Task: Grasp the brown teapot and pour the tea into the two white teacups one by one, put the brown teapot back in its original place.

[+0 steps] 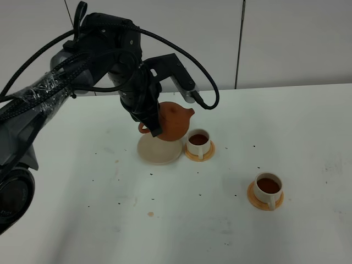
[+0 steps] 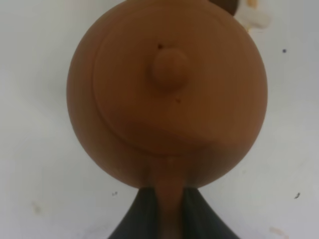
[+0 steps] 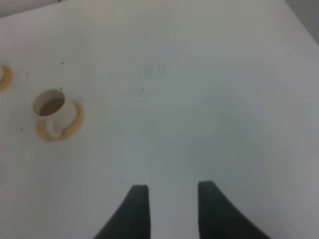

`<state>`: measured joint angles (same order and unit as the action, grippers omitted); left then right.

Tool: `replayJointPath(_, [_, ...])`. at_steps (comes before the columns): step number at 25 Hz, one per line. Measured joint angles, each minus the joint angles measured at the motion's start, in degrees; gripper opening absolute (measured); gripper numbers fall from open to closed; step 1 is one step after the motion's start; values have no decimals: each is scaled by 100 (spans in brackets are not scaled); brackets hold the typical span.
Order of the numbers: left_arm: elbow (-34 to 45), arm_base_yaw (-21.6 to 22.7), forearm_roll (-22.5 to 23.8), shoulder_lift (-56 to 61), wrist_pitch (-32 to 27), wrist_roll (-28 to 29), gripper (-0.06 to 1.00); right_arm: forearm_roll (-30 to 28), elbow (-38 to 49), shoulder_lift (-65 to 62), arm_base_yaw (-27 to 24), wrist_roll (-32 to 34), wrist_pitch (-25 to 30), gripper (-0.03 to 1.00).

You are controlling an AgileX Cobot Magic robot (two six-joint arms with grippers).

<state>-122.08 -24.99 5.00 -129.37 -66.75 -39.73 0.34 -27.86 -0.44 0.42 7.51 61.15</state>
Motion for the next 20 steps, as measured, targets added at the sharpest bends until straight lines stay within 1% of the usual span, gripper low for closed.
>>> replayJointPath(7, [0, 101, -31, -190, 191, 53, 18, 0, 0, 0, 0, 0, 0, 24])
replayJointPath(11, [0, 101, -51, -337, 191, 82, 18, 0, 0, 0, 0, 0, 0, 24])
replayJointPath(15, [0, 101, -169, -447, 191, 109, 18, 0, 0, 0, 0, 0, 0, 24])
replayJointPath(20, [0, 123, -180, -473, 186, 127, 18, 0, 0, 0, 0, 0, 0, 24])
